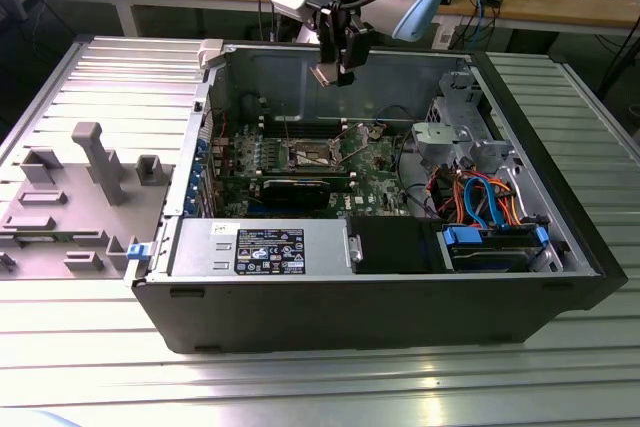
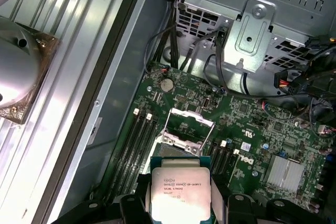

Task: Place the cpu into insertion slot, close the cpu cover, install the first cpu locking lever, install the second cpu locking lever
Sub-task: 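Place the cpu into insertion slot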

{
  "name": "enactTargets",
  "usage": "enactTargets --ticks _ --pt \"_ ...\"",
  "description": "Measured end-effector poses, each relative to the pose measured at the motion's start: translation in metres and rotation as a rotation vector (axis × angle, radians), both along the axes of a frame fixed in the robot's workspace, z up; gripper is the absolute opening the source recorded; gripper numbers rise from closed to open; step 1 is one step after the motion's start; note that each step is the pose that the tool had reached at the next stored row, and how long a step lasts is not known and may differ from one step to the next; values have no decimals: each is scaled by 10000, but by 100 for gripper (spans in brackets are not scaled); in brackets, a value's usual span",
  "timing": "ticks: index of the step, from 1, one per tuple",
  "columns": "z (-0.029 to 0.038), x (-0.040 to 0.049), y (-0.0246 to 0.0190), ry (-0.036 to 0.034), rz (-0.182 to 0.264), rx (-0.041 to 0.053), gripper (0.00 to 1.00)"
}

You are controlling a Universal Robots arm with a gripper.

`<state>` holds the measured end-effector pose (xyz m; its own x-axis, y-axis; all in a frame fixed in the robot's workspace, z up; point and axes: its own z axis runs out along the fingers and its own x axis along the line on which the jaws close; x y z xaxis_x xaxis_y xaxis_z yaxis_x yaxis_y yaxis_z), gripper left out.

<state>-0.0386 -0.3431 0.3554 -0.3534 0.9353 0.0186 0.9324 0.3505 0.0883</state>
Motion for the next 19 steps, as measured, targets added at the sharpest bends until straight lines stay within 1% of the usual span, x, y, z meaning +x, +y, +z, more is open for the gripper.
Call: enactTargets --ticks 19 --pt "0 0 0 0 -101 0 54"
